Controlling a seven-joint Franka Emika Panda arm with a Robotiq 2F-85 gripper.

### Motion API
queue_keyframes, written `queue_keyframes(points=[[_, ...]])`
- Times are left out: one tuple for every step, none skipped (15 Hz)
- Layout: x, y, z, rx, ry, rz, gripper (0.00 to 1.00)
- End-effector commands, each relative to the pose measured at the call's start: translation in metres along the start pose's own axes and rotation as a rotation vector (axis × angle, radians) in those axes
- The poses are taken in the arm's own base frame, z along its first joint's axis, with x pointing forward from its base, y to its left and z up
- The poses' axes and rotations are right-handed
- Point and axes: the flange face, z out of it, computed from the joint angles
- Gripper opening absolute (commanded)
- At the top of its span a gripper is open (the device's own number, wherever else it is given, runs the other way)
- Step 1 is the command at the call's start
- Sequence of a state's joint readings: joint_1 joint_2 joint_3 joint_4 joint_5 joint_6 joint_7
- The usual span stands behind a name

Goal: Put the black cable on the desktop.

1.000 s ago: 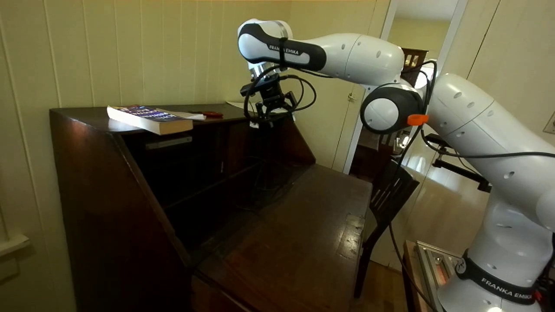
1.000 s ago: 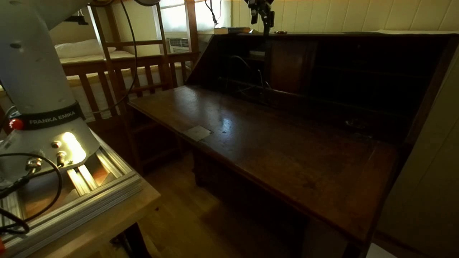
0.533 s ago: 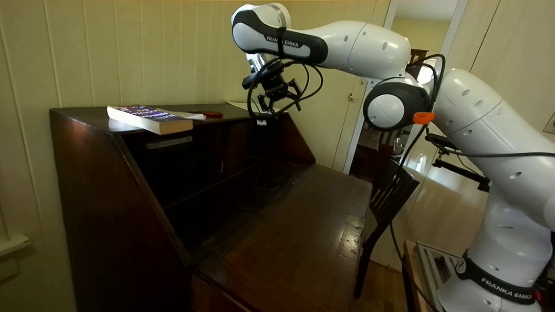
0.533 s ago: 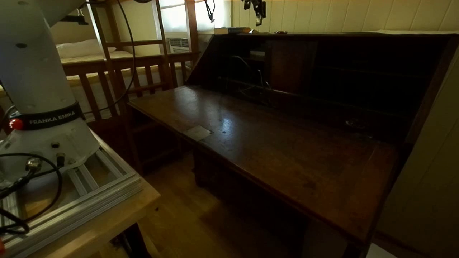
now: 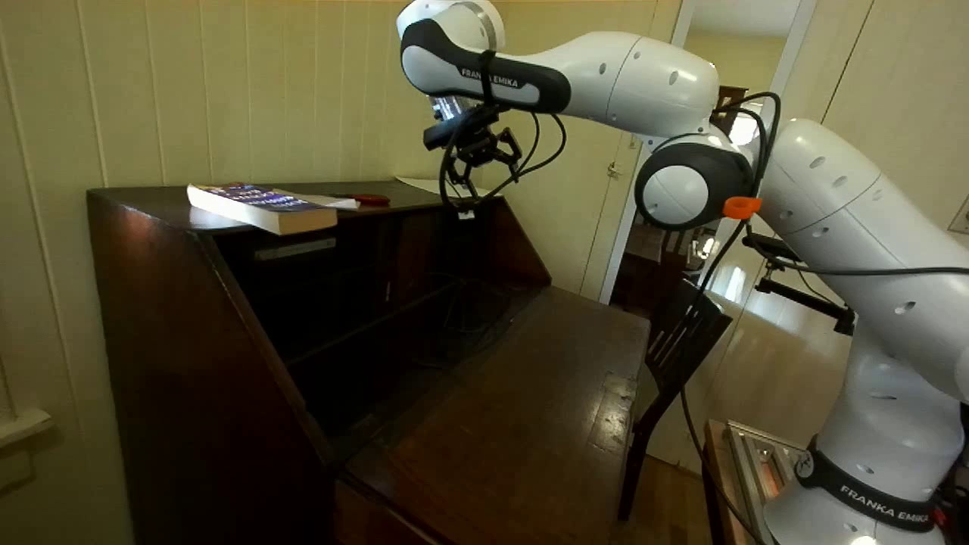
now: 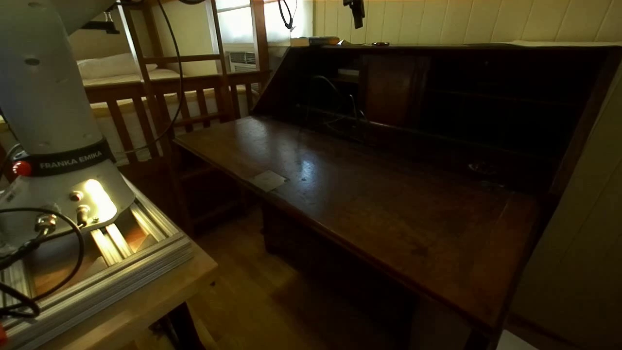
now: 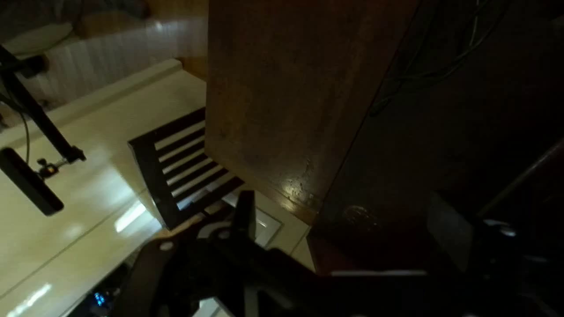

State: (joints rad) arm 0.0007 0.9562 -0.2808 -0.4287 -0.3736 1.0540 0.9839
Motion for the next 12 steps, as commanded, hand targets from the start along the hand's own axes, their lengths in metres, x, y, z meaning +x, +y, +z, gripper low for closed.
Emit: queue_keyframes(points=[[0.007,0.0,-0.022,0.055,0.129,-0.129,1.0],[0.009,-0.004,-0.027,0.085,0.162,-0.16,1.0],[0.009,-0.01,-0.03,0.12,0.19,-0.193,1.0],[0.011,-0.015,-0.034,0.156,0.217,-0.225,1.0],[0.012,-0.02,-0.038,0.194,0.24,-0.258,1.0],[0.013,-0.024,-0.042,0.232,0.266,-0.29,1.0],[0.015,-0.028,-0.046,0.269,0.29,-0.323,1.0],[0.017,-0.032,-0.048,0.307,0.308,-0.358,1.0],[0.014,-0.028,-0.044,0.254,0.282,-0.294,1.0],[0.014,-0.029,-0.044,0.261,0.29,-0.3,1.0],[0.014,-0.029,-0.044,0.259,0.29,-0.299,1.0],[0.015,-0.029,-0.043,0.257,0.29,-0.299,1.0]])
